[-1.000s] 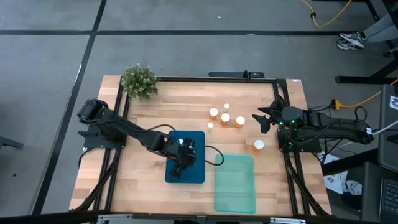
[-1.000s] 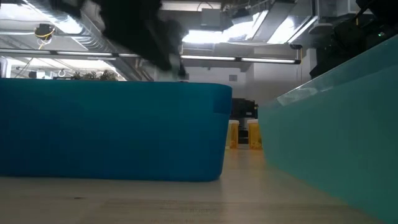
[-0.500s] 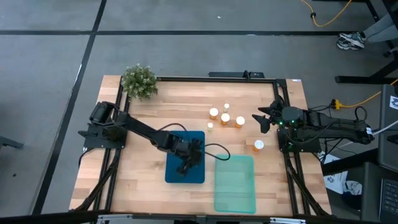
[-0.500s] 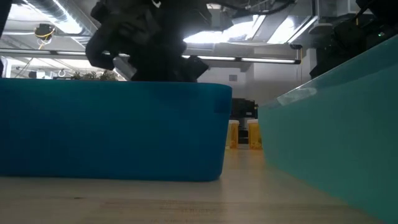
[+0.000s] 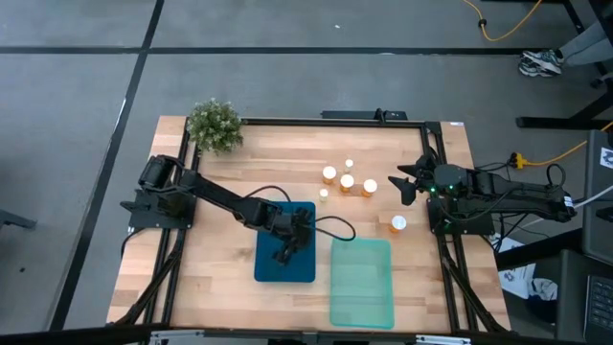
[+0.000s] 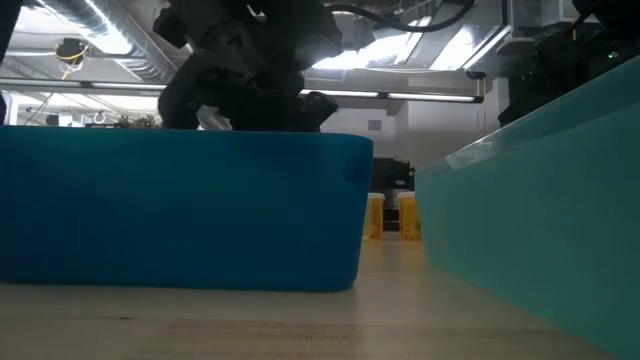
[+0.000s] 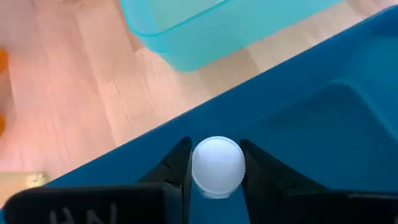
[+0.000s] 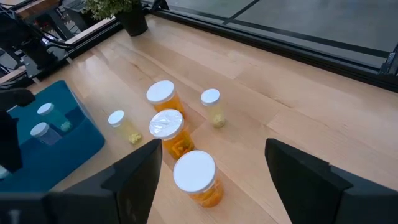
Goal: Pick and place medicine bottles into bin by pill shape (circle, oval)
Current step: Put the blue pill bottle into the blue bin, then put the left yellow pill bottle into the blue bin
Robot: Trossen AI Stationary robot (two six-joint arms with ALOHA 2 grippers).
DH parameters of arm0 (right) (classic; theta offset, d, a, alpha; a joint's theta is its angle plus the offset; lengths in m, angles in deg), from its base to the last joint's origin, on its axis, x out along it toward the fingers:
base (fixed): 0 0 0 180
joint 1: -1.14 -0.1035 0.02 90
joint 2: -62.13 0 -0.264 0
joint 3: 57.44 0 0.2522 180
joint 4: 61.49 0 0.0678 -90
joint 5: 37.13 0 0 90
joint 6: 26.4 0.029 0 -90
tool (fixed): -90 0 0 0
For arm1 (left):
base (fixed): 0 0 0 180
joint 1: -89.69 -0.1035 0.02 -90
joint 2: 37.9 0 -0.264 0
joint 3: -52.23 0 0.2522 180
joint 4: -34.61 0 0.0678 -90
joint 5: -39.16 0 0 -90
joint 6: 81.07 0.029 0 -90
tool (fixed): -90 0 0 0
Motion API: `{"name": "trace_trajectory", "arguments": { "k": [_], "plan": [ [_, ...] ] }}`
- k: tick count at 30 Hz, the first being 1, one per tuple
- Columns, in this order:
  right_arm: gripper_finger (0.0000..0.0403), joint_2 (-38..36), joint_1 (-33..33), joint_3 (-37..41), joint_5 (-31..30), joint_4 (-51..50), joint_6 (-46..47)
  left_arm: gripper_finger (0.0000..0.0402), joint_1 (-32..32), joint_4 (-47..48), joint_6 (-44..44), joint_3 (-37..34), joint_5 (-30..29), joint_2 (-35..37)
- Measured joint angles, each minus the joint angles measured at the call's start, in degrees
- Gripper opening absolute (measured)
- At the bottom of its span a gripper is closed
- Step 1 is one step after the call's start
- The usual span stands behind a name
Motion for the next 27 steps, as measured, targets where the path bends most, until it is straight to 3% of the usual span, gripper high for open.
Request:
{"name": "trace_trajectory", "arguments": {
  "k": [5,20,27],
  "plan": [
    [0.0287,0.0,0.0,0.0,0.0,0.0,0.0,0.0092,0.4,-0.4,-0.8,0.0,0.3,-0.6],
    [0.0287,0.0,0.0,0.0,0.0,0.0,0.1,0.0186,0.5,-0.8,-1.2,0.0,0.2,-1.3],
    [0.0287,0.0,0.0,0.0,0.0,0.0,0.1,0.0213,1.7,-0.8,-1.1,0.0,-1.2,2.3]
  ]
}}
